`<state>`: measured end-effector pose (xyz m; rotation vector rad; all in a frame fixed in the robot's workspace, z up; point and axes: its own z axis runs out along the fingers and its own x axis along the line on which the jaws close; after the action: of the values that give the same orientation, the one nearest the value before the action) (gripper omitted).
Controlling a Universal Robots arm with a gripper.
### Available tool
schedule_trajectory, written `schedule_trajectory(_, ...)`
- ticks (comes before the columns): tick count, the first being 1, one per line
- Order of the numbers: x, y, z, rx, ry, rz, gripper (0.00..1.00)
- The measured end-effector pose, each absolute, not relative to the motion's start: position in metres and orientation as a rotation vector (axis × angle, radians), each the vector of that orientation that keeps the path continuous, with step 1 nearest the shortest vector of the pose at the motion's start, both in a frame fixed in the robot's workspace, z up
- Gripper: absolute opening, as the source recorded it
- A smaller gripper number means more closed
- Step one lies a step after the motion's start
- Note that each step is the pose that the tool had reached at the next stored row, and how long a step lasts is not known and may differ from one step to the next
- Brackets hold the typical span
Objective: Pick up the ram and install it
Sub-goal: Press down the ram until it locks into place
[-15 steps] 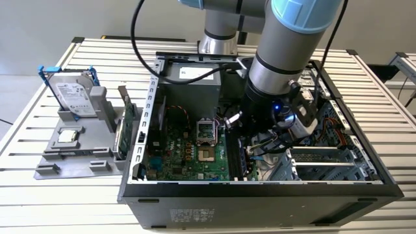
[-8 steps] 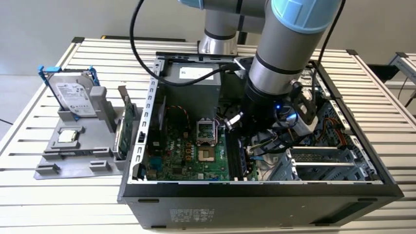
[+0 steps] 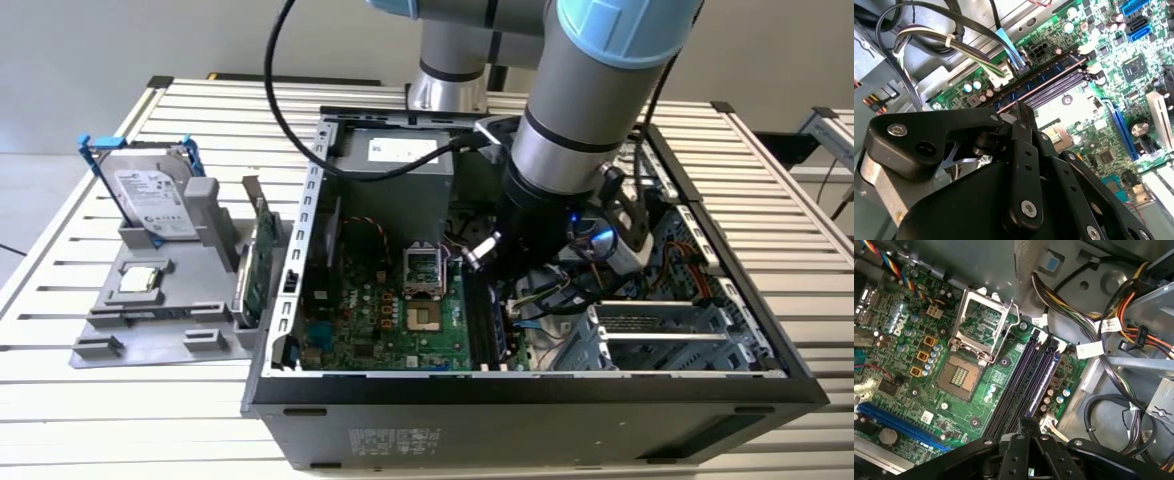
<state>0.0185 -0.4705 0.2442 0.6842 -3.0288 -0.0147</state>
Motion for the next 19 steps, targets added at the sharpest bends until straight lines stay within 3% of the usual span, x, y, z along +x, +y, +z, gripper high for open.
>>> schedule_trajectory(19,0.0185,-0.4692,0.2442,0.993,-2.938,-0.012,0.00)
